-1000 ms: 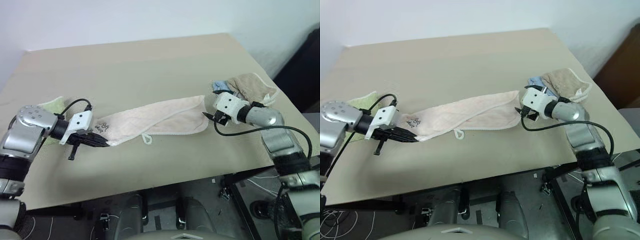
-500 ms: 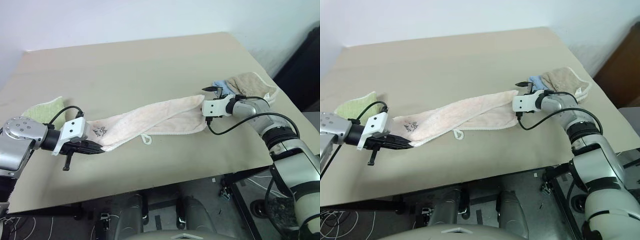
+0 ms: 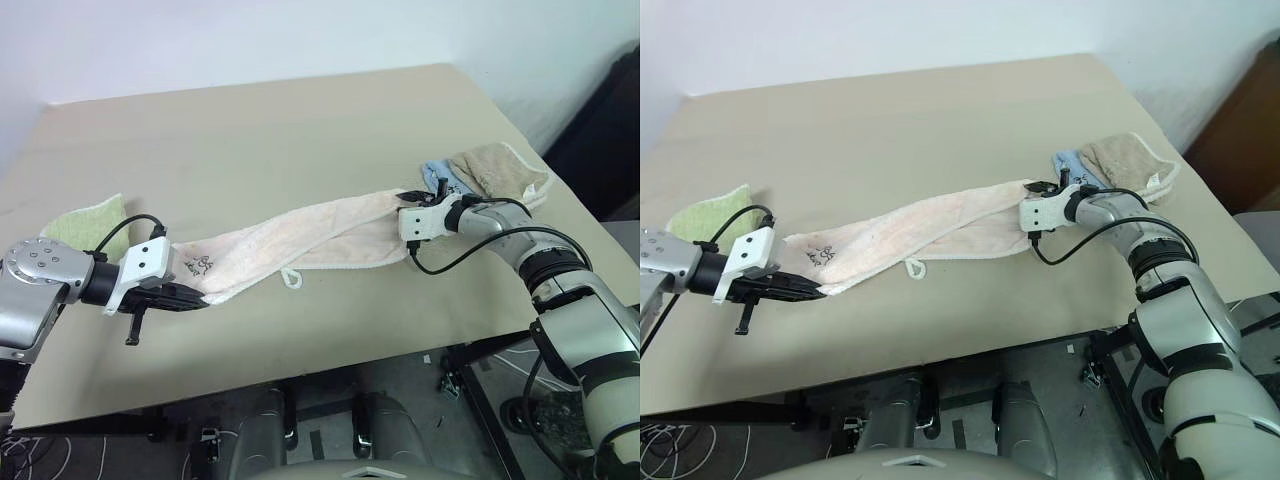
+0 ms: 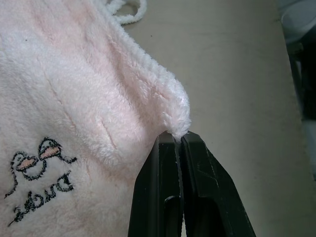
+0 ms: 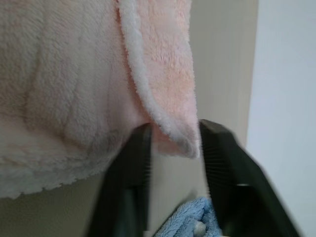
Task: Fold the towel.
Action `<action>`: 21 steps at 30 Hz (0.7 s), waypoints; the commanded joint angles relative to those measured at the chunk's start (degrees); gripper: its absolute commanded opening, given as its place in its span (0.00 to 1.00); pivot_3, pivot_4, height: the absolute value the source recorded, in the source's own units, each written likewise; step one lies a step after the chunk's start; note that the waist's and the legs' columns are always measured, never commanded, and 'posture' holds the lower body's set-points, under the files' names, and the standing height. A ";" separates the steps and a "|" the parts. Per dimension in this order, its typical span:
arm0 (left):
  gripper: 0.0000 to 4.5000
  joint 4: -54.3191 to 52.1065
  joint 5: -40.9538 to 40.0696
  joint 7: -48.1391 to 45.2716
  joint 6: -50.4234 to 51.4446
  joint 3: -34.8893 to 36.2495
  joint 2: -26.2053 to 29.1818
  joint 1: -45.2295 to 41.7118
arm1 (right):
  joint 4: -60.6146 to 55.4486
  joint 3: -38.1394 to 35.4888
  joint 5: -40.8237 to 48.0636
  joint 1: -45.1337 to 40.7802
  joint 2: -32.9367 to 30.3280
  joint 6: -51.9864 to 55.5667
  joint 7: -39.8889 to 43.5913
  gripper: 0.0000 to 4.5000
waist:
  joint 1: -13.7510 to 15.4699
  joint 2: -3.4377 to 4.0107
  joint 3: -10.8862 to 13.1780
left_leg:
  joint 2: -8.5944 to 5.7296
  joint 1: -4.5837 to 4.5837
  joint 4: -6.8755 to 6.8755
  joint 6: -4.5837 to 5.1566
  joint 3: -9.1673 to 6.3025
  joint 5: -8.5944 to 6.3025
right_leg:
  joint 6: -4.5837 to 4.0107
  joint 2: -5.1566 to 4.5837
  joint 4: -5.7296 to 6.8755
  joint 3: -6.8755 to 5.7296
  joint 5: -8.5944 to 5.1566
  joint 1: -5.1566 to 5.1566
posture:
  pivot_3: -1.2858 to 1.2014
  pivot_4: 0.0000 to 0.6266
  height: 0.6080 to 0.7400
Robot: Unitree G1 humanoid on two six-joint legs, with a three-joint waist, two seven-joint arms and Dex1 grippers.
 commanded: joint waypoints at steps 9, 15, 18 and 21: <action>0.00 -0.54 -3.55 -0.04 0.94 2.55 -0.62 -1.84 | -2.76 -1.87 0.14 -0.70 -2.94 -0.22 -5.51 0.00 | 0.02 0.00 0.00 | 0.04 0.26 -0.02 0.00 0.21 0.00 | -0.02 -0.02 0.16 0.26 0.00 0.00 | 0.52 0.24 1.00; 0.00 8.19 -8.20 17.09 7.64 9.81 -10.19 -17.00 | -10.50 -10.14 11.43 2.02 -5.61 3.62 1.71 0.00 | 0.46 -0.15 0.09 | 0.04 0.33 0.14 0.01 0.19 0.00 | 0.01 -0.05 0.35 0.28 -0.01 0.11 | 0.52 0.24 1.00; 0.00 15.63 -4.11 25.78 4.34 10.49 -13.48 -24.13 | -16.54 -14.73 17.57 3.84 -7.00 9.00 7.66 0.00 | 0.26 -0.18 0.11 | 0.00 0.60 0.19 0.12 0.25 0.06 | 0.04 -0.04 0.50 0.36 0.00 0.36 | 0.52 0.24 1.00; 0.00 23.40 -0.99 33.02 0.99 10.64 -16.21 -30.63 | -21.15 -18.06 21.64 4.83 -8.11 13.80 12.01 0.00 | 0.10 -0.21 0.13 | 0.00 0.72 0.20 0.14 0.27 0.07 | 0.05 -0.02 0.58 0.37 0.00 0.43 | 0.52 0.24 1.00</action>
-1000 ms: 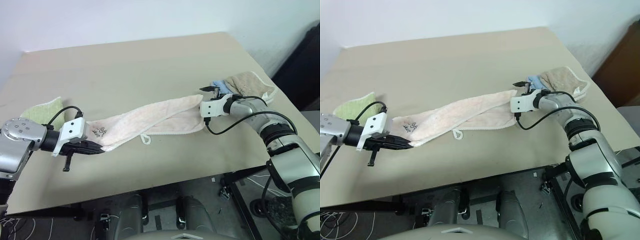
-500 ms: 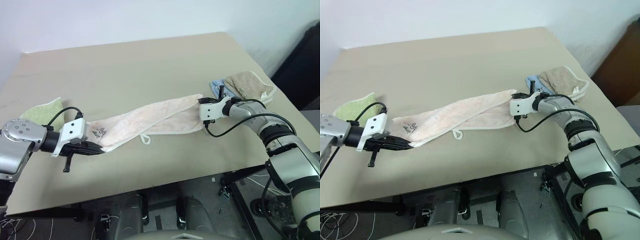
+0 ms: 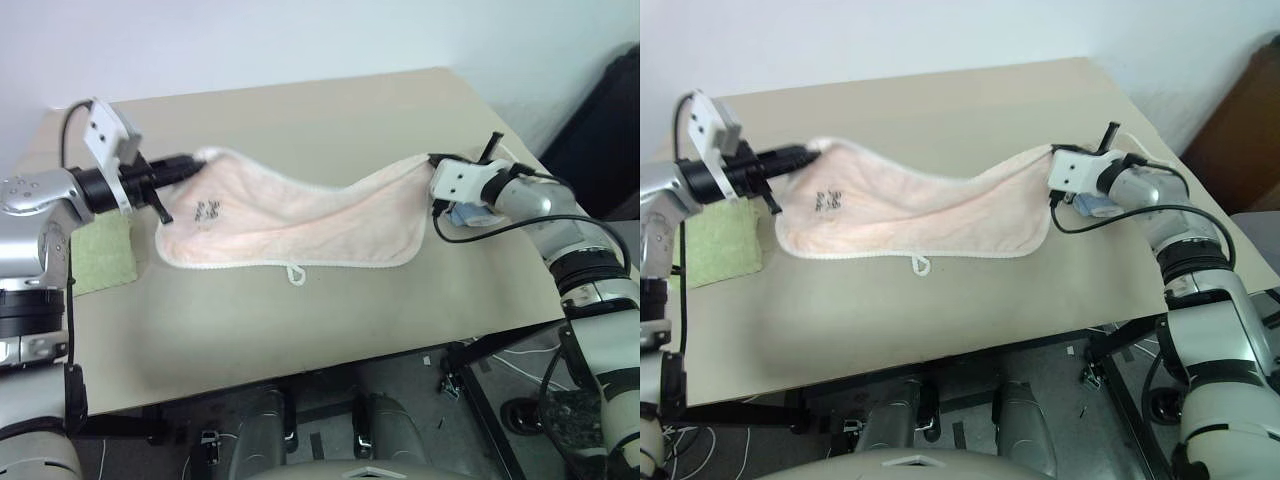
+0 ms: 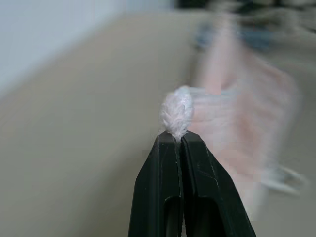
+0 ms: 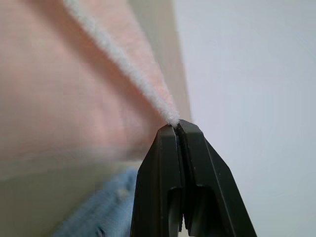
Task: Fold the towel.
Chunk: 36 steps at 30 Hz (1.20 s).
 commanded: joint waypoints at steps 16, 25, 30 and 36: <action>0.00 23.83 0.48 3.81 -9.03 5.32 1.17 -15.50 | -27.06 -15.79 25.68 4.89 -10.37 22.50 28.35 0.00 | -0.02 -0.31 0.18 | 0.02 -0.13 -0.22 0.02 0.13 -0.02 | 0.23 0.05 -0.05 0.11 0.08 -0.27 | 0.52 0.24 1.00; 0.00 0.80 -5.21 -12.92 1.49 4.80 9.42 9.85 | -54.61 -17.35 40.27 32.56 -15.54 38.83 43.97 0.00 | 0.26 -0.32 0.19 | 0.11 -0.18 -0.05 0.00 -0.02 -0.17 | -0.03 -0.33 -0.08 0.13 0.01 -0.31 | 0.52 0.24 1.00; 0.00 -4.09 -5.11 -17.03 3.03 6.04 13.85 20.07 | -59.86 -18.12 44.82 38.49 -17.06 44.10 48.02 0.00 | 0.23 -0.26 0.16 | 0.37 -0.15 -0.62 0.01 -0.01 -0.21 | -0.02 -0.37 -1.38 -0.23 0.58 -0.35 | 0.52 0.24 1.00; 0.00 -2.45 -2.69 -15.53 1.65 5.27 14.70 21.23 | -59.52 -16.28 43.08 36.46 -15.46 44.28 48.05 0.00 | 0.37 -0.25 0.15 | 1.01 -1.15 -1.10 0.00 0.39 -0.21 | -0.17 -0.22 -2.92 -0.95 2.04 -1.10 | 0.52 0.24 1.00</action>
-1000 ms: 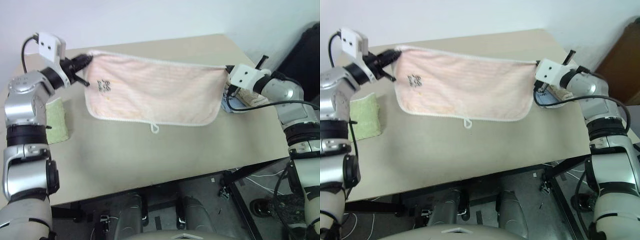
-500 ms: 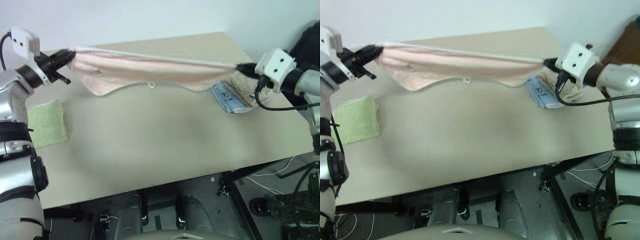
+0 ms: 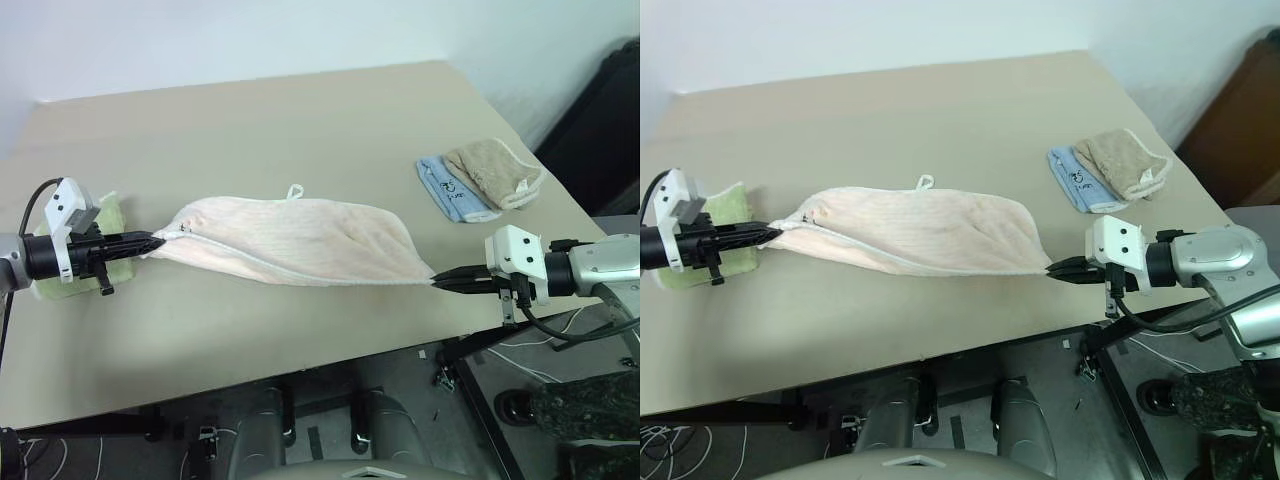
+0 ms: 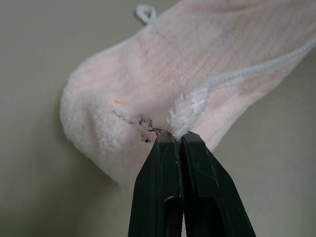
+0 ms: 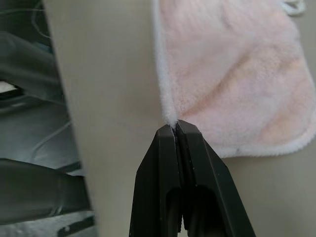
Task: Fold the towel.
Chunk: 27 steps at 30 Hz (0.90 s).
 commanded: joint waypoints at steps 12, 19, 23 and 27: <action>0.00 34.48 25.62 25.62 -27.49 -12.90 -9.99 -27.71 | 35.46 11.14 -22.49 -29.49 13.20 -14.57 -14.08 0.00 | 0.02 -0.04 -0.01 | -0.05 -0.04 0.39 0.01 0.96 0.04 | -0.03 -0.14 0.01 -0.19 0.57 -0.32 | 0.52 0.24 1.00; 0.00 45.42 31.27 28.60 -34.37 -17.52 -13.69 -32.89 | 46.41 12.90 -27.85 -34.30 17.49 -20.62 -19.20 0.00 | -0.14 -0.03 -0.01 | -0.04 0.01 0.76 0.20 1.32 0.05 | 0.54 -0.09 0.42 0.16 0.47 -0.39 | 0.52 0.24 1.00; 0.15 47.70 31.68 28.32 -35.61 -17.59 -14.32 -33.52 | 47.55 12.26 -28.10 -34.76 18.42 -22.05 -20.36 0.04 | -0.14 -0.04 0.00 | 0.00 0.04 1.11 0.11 1.30 -0.02 | 0.38 -0.12 0.98 0.25 0.36 -0.53 | 0.52 0.24 1.00; 0.43 48.78 32.02 29.00 -36.33 -17.19 -14.12 -33.60 | 45.94 11.30 -27.16 -33.72 18.48 -22.54 -20.31 0.28 | -0.06 -0.04 0.00 | 0.03 0.09 1.18 0.10 1.24 -0.02 | 0.09 -0.16 1.04 0.26 0.47 -0.53 | 0.52 0.24 1.00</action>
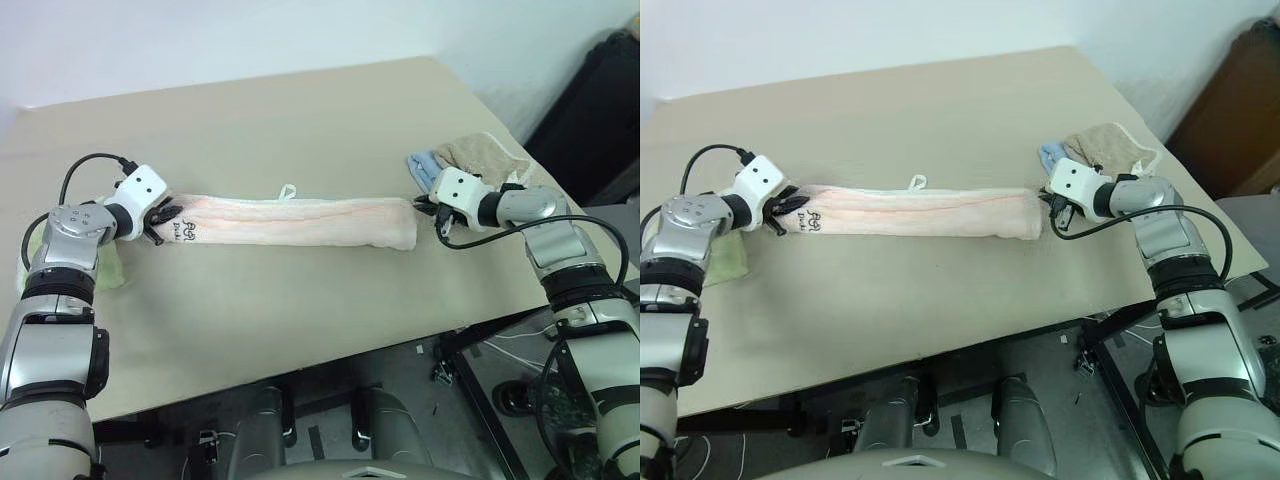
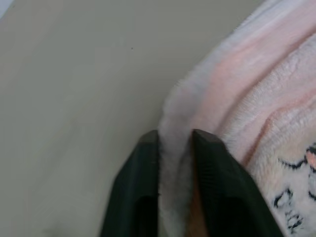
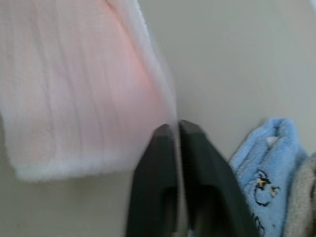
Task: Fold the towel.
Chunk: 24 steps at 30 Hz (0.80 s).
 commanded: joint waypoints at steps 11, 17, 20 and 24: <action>1.00 1.34 -0.92 11.31 -2.58 4.41 1.06 -3.30 | -15.05 -8.66 5.11 5.80 -1.53 5.26 -2.48 0.99 | 0.11 0.00 0.00 | 0.00 -0.02 0.04 0.01 0.01 0.01 | -0.02 0.02 0.00 0.08 0.05 -0.03 | 0.52 0.24 1.00; 1.00 1.35 -2.35 13.99 -0.78 6.78 0.09 -4.49 | -29.56 -15.09 14.16 13.48 0.78 23.91 -4.78 0.99 | 0.09 -0.02 -0.01 | -0.02 -0.01 0.08 0.02 0.00 0.01 | 0.03 0.04 0.03 0.13 0.02 0.00 | 0.52 0.24 1.00; 1.00 -2.07 -3.76 6.96 -1.05 6.41 0.10 -2.13 | -38.17 -18.62 21.28 19.42 1.29 36.87 -5.31 0.99 | 0.19 -0.03 -0.02 | -0.02 0.02 0.08 0.02 -0.02 0.01 | 0.02 0.04 0.06 0.13 0.02 0.02 | 0.52 0.24 1.00; 1.00 -5.82 -3.54 3.71 -2.20 5.84 1.50 1.26 | -46.63 -24.17 32.59 23.18 3.90 55.04 -8.84 0.99 | 0.00 -0.03 -0.02 | -0.01 0.04 0.08 0.03 -0.03 0.00 | -0.01 0.01 0.04 0.13 0.03 0.05 | 0.52 0.24 1.00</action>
